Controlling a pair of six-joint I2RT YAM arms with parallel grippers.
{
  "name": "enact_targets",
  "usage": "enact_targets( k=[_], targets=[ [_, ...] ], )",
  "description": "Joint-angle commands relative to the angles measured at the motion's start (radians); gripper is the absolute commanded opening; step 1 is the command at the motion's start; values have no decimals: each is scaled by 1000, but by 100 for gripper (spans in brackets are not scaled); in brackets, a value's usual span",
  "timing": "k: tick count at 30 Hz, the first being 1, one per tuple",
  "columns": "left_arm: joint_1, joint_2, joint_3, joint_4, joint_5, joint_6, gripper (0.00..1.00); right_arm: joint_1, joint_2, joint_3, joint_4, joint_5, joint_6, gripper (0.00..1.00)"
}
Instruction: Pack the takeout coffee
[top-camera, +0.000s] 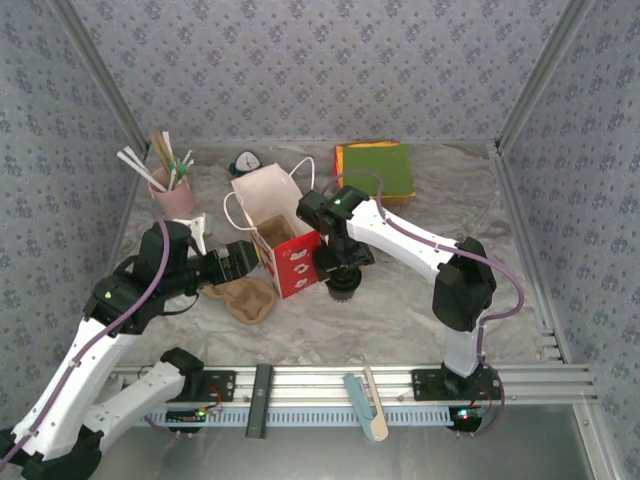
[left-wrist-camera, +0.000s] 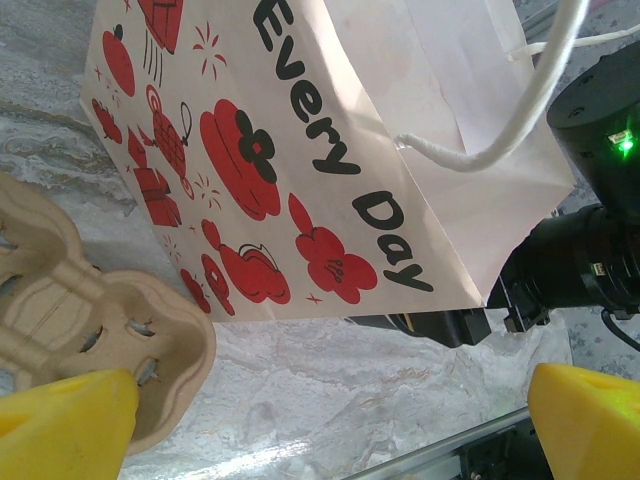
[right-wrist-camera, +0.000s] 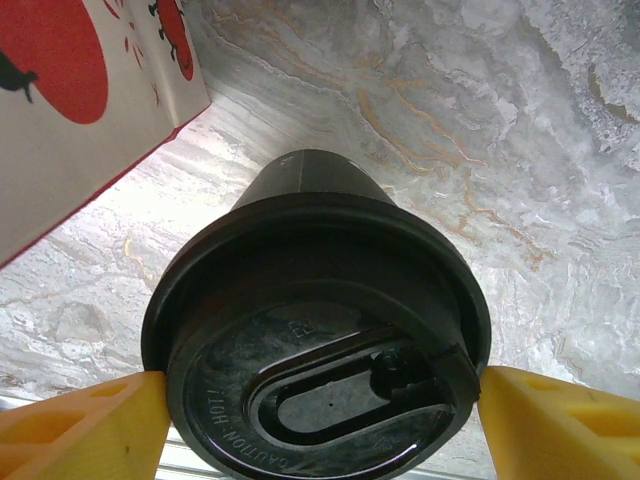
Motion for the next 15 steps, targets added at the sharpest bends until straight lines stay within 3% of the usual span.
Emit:
enact_targets(
  k=[1, 15],
  targets=[
    [-6, 1, 0, 26, 0, 20, 100, -6, -11, -16, -13, -9, 7, 82],
    [-5, 5, 3, 24, 0, 20, 100, -6, -9, -18, -6, -15, 8, 79]
  ],
)
